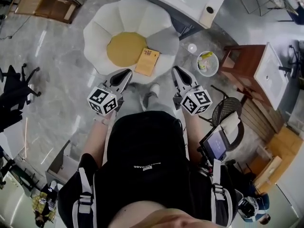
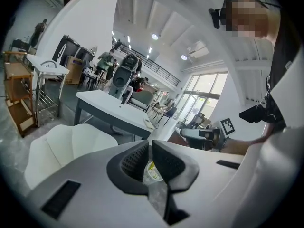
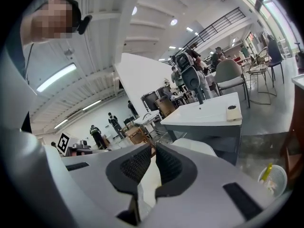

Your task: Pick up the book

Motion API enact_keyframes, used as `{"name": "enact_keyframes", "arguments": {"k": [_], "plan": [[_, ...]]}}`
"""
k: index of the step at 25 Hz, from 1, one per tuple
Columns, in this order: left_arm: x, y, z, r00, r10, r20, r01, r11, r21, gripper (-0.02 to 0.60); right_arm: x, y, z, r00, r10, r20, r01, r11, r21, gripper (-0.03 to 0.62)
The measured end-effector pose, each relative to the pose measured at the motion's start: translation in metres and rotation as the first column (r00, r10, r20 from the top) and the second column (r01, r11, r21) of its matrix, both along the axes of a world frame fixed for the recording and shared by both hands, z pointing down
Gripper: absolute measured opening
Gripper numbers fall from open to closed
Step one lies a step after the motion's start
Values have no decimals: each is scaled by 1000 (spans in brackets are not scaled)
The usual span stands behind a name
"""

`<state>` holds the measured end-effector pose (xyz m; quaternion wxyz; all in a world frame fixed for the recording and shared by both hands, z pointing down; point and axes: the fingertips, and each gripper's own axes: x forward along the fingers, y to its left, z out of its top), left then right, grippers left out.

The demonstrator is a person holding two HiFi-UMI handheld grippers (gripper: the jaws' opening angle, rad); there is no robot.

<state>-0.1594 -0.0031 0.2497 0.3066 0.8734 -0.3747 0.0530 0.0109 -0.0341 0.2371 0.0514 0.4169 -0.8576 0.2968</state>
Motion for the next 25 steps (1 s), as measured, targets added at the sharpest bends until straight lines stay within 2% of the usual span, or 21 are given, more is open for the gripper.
{"name": "enact_keyframes", "arguments": {"k": [10,17,21,25], "plan": [[2,-41,68,991,130,14,-129,989,-72,15,-7,-16,39,996,83,-22,-85,995,-57,48],[-1,-70,130,991,132,24,-128,981,-146,27,4,-29,86,991,131,-38,-134,986,-104,48],[-5,-69,162,989,143,25,-136,971,-195,62,9,-26,107,987,155,-45,-160,978,-131,48],[-1,-67,199,986,163,38,-151,961,-231,71,12,-26,132,987,152,-57,-159,975,-152,48]]}}
